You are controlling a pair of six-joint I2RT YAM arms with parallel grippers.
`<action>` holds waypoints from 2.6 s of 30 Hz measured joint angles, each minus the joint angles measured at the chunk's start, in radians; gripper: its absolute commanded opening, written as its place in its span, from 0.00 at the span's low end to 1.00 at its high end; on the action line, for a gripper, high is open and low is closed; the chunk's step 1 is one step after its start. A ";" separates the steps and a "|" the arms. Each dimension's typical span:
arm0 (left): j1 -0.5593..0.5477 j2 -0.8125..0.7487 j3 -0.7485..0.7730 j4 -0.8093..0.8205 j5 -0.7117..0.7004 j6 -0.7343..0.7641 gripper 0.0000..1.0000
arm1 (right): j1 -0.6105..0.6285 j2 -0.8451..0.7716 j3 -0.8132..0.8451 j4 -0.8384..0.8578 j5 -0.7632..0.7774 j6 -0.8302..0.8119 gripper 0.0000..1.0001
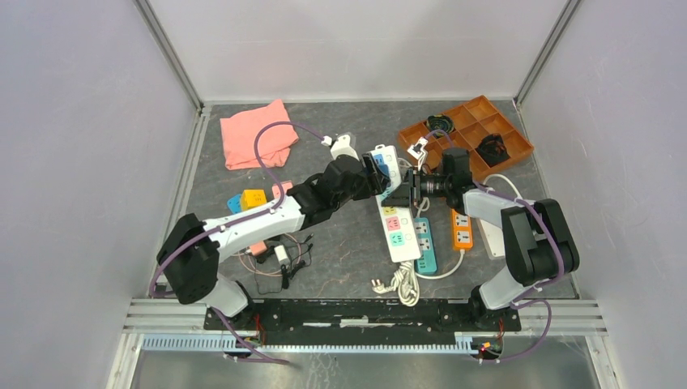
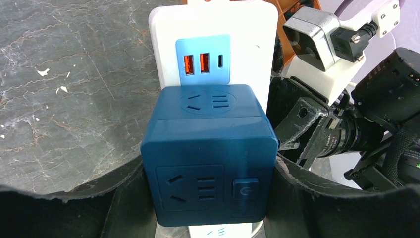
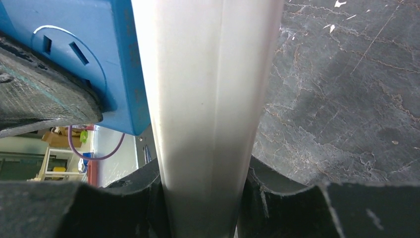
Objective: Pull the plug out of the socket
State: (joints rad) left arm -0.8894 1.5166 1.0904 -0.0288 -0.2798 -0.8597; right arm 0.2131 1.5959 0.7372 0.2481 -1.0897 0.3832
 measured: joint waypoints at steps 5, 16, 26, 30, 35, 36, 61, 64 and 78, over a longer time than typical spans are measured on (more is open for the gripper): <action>0.000 -0.009 -0.004 -0.001 0.000 0.000 0.02 | 0.001 -0.004 0.002 -0.004 -0.003 -0.009 0.00; 0.000 -0.073 -0.045 -0.002 0.001 -0.023 0.02 | 0.017 -0.019 0.017 -0.026 -0.008 -0.041 0.00; 0.000 -0.079 -0.045 -0.027 0.003 -0.073 0.02 | 0.020 -0.021 0.023 -0.050 -0.003 -0.059 0.00; 0.002 -0.079 -0.041 -0.051 0.009 -0.108 0.02 | 0.021 -0.021 0.023 -0.064 0.002 -0.068 0.00; 0.006 -0.057 0.024 -0.151 0.023 -0.156 0.02 | 0.021 -0.025 0.026 -0.082 0.004 -0.081 0.00; 0.007 -0.046 0.048 -0.181 0.023 -0.161 0.02 | 0.021 -0.026 0.026 -0.085 0.009 -0.082 0.00; 0.019 -0.239 0.116 -0.172 0.029 0.065 0.02 | -0.053 -0.009 0.024 -0.216 0.201 -0.037 0.00; 0.024 -0.349 0.003 -0.146 0.047 0.181 0.02 | -0.053 -0.009 0.022 -0.207 0.186 -0.041 0.00; 0.566 -0.590 -0.337 -0.134 0.270 0.269 0.04 | -0.053 -0.009 0.019 -0.196 0.158 -0.051 0.00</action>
State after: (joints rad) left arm -0.3237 0.9264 0.7532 -0.1623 -0.0093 -0.5911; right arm 0.1596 1.5867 0.7559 0.0525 -0.9321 0.3321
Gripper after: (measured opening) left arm 0.685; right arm 0.408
